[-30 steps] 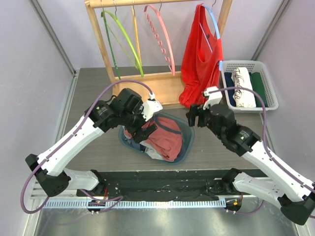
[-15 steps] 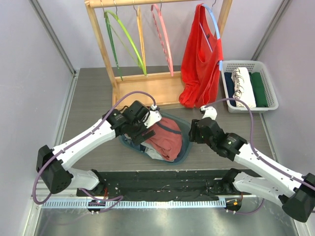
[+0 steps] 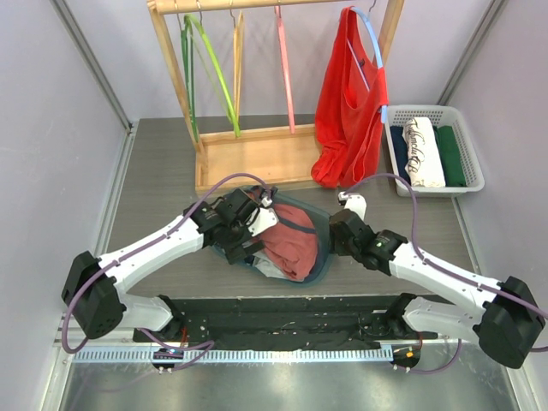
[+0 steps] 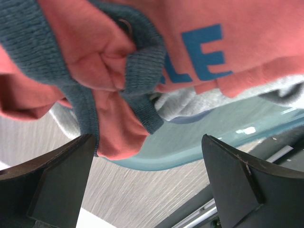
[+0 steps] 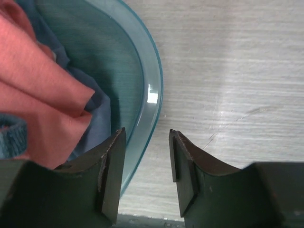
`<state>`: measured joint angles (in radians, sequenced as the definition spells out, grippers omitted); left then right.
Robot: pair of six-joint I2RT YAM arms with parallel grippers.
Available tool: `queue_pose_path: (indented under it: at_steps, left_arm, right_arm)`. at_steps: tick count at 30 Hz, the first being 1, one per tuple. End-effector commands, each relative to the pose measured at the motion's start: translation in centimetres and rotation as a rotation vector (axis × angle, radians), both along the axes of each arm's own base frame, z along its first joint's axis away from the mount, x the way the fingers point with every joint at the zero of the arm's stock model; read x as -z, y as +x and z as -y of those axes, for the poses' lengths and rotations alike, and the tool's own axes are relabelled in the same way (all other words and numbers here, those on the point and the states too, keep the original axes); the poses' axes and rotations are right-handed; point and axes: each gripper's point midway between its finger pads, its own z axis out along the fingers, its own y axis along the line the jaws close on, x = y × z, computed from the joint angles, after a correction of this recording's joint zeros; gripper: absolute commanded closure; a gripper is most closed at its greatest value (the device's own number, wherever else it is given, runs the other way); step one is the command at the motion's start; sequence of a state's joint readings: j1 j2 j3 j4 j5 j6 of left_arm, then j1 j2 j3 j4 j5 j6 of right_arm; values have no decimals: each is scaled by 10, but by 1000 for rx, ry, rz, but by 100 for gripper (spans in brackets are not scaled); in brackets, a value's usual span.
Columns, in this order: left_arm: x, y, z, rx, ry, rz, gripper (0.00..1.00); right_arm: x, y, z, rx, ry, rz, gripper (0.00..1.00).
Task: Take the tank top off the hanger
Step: Move the bin to the center of the board.
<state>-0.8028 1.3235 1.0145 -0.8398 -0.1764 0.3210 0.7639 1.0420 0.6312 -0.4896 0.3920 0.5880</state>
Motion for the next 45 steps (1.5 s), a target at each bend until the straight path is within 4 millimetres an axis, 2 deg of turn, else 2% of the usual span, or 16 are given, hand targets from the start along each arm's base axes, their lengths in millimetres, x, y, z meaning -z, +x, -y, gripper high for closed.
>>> queue_pose_path:
  at_steps: [1, 5, 12, 16, 20, 24, 26, 32, 36, 41, 45]
  left_arm:
    - [-15, -11, 16, 36, -118, -36, 2]
    - [-20, -41, 27, 84, -186, -173, 3]
    - [-25, -67, 31, 119, -231, -292, 5]
    - [-20, -79, 27, 120, -235, -338, 5]
    - [-21, -80, 28, 130, -244, -339, 6]
    - [-27, -90, 35, 154, -278, -394, 7]
    - [-29, -97, 40, 171, -301, -433, 7]
    - [-27, -102, 47, 184, -326, -470, 7]
    - [-30, -100, 50, 188, -330, -461, 7]
    - [-41, -100, 58, 191, -373, -457, 8]
    - [-40, -103, 64, 193, -417, -479, 8]
  right_arm:
    - [-26, 30, 4, 36, -58, 115, 53]
    - [-23, 41, 0, 0, -96, 114, 55]
    - [-21, 56, -4, -7, -89, 120, 59]
    - [-25, 68, -6, -6, -88, 146, 60]
    - [-25, 80, -8, -9, -77, 150, 62]
    - [-33, 99, -13, -16, -73, 177, 64]
    - [-29, 107, -11, -15, -84, 166, 65]
    - [-24, 126, -22, -38, -71, 163, 67]
    - [-32, 139, -35, -50, -39, 175, 68]
    - [-38, 145, -43, -70, -16, 197, 68]
    - [-40, 151, -45, -75, -32, 209, 65]
